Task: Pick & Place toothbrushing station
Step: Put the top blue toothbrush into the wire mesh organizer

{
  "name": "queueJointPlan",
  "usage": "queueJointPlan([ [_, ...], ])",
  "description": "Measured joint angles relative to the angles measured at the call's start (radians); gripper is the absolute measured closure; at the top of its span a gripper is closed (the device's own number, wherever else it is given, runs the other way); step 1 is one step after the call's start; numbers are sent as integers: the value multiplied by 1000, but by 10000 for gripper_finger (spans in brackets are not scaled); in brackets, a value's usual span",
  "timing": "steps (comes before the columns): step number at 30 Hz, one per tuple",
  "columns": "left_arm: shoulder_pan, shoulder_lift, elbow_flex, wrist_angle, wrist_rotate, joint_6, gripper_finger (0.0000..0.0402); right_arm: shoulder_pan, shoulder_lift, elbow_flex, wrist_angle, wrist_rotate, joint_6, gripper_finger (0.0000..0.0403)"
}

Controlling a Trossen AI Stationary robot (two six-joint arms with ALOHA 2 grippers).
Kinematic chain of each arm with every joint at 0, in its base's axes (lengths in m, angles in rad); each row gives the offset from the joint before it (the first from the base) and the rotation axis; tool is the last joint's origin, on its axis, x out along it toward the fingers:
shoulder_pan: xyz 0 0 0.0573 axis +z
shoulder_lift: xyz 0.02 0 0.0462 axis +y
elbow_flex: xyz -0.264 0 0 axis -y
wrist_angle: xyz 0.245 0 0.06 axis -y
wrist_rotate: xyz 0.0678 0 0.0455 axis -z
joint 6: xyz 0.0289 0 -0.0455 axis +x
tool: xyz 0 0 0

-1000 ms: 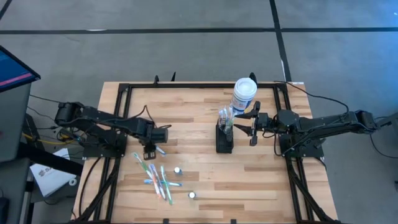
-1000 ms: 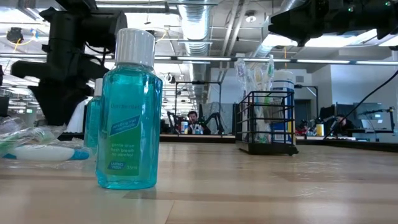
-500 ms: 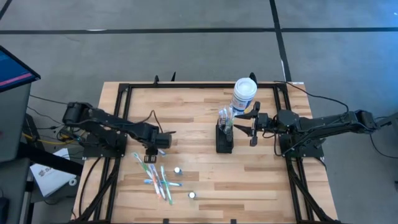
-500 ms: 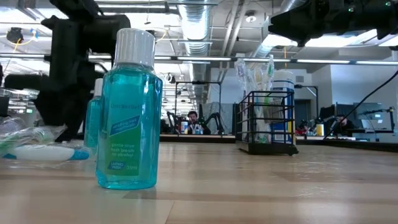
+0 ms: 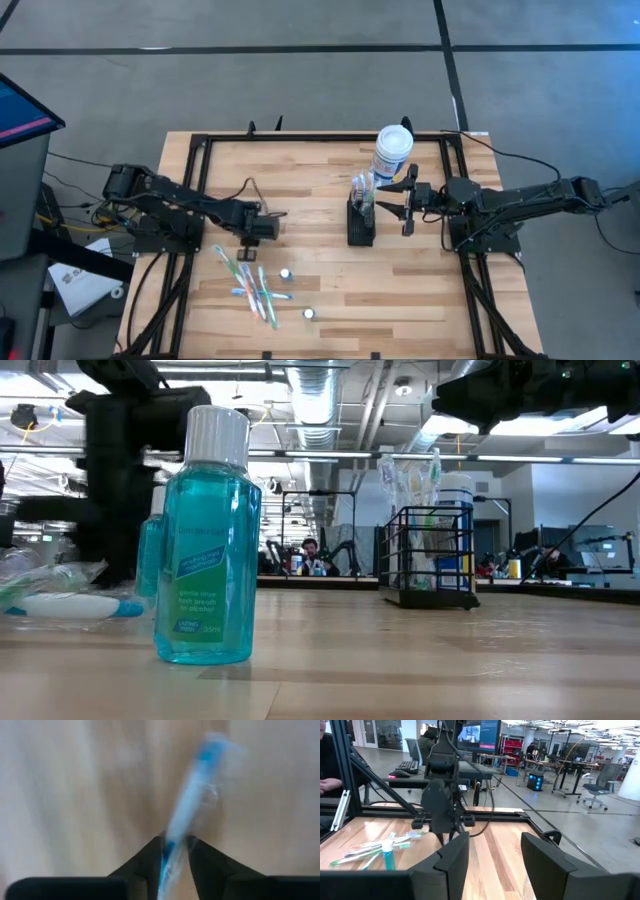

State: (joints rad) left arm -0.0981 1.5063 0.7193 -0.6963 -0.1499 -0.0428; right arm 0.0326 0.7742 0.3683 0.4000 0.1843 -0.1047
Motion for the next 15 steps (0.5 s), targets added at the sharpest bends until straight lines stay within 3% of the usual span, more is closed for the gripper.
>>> queueJointPlan([
  [5,6,-9,0,125,-25,32,389,0,0,0,2,0,0,233],
  [15,26,-10,1,198,7,88,396,0,0,0,2,0,0,233],
])
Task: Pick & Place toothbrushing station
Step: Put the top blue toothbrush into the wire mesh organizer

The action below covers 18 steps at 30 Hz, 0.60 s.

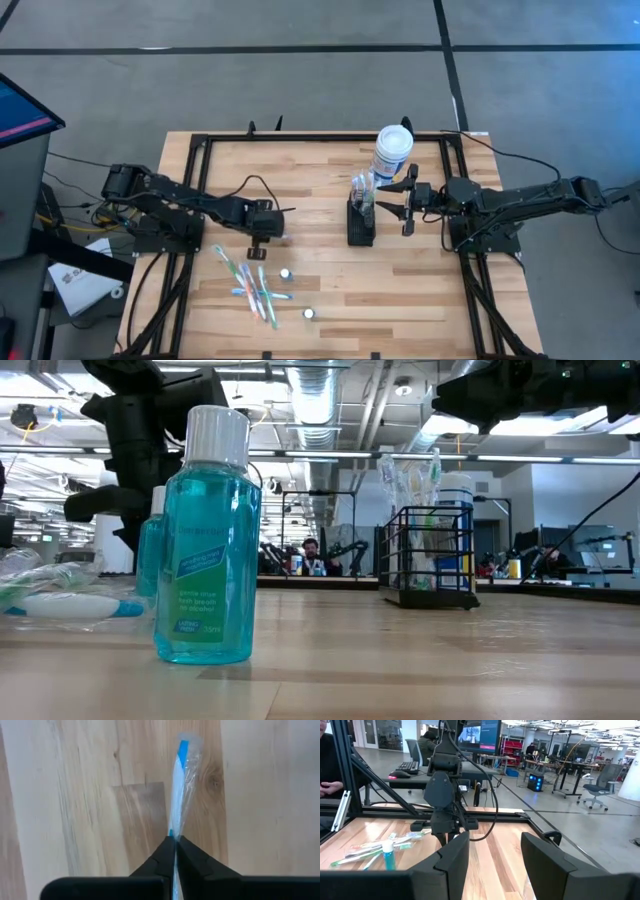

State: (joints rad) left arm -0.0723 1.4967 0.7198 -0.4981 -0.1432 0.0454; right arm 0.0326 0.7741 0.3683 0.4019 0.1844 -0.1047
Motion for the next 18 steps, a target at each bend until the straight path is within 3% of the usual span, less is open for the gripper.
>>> queueJointPlan([
  [18,-1,-1,0,-40,2,-32,285,0,0,0,-4,0,0,233],
])
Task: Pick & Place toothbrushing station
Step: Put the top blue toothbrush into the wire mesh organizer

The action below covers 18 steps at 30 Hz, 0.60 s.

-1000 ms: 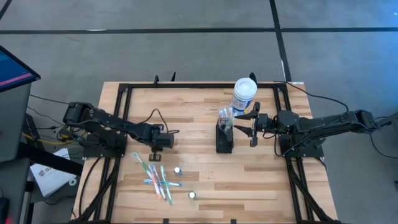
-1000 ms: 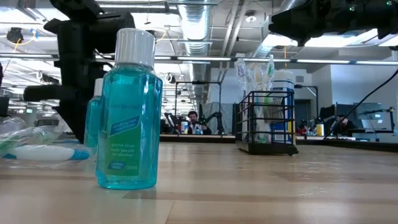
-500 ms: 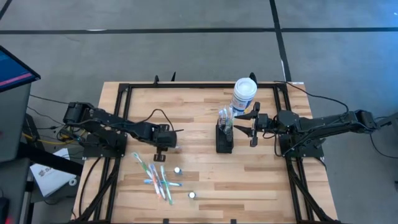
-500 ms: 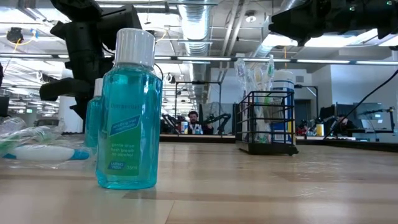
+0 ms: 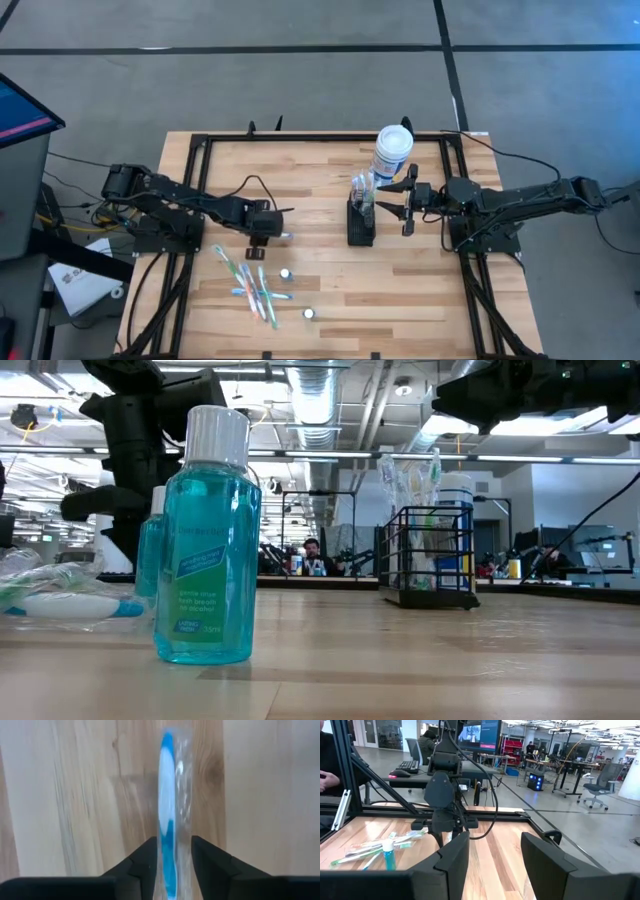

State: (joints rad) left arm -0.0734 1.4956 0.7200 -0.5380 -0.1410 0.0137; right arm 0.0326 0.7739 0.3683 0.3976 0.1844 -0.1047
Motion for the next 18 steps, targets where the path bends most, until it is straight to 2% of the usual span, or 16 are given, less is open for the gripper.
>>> queueJointPlan([
  [6,0,0,0,-87,3,-100,279,0,0,0,0,0,0,233],
  [18,-22,-38,1,-130,11,-129,275,0,0,0,-1,0,9,233],
])
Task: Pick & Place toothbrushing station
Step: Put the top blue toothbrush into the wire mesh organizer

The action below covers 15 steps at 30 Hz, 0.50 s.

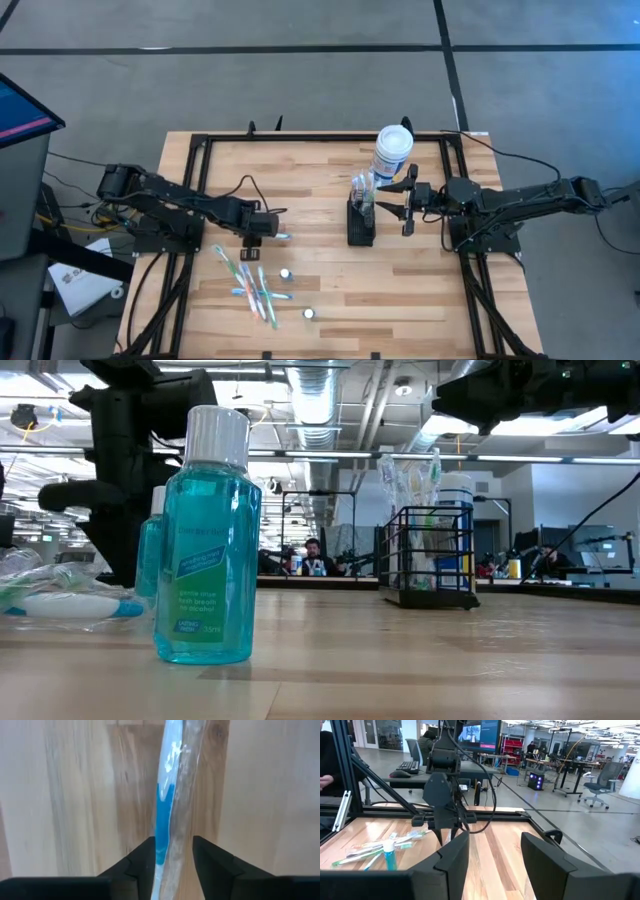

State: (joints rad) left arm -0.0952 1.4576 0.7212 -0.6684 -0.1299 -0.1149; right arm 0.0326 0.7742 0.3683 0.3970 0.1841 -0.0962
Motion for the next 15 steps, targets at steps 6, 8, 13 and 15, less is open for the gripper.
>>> queueJointPlan([
  [6,-3,-73,0,-73,-3,-24,262,0,0,0,-4,0,3,233],
  [8,-3,-92,0,-95,-3,-32,257,0,0,0,-4,0,3,233],
  [13,-1,-106,-1,-120,-8,-47,245,0,0,0,-5,0,3,233],
  [15,0,-105,-10,-118,-13,-58,241,0,0,0,-8,0,3,233],
])
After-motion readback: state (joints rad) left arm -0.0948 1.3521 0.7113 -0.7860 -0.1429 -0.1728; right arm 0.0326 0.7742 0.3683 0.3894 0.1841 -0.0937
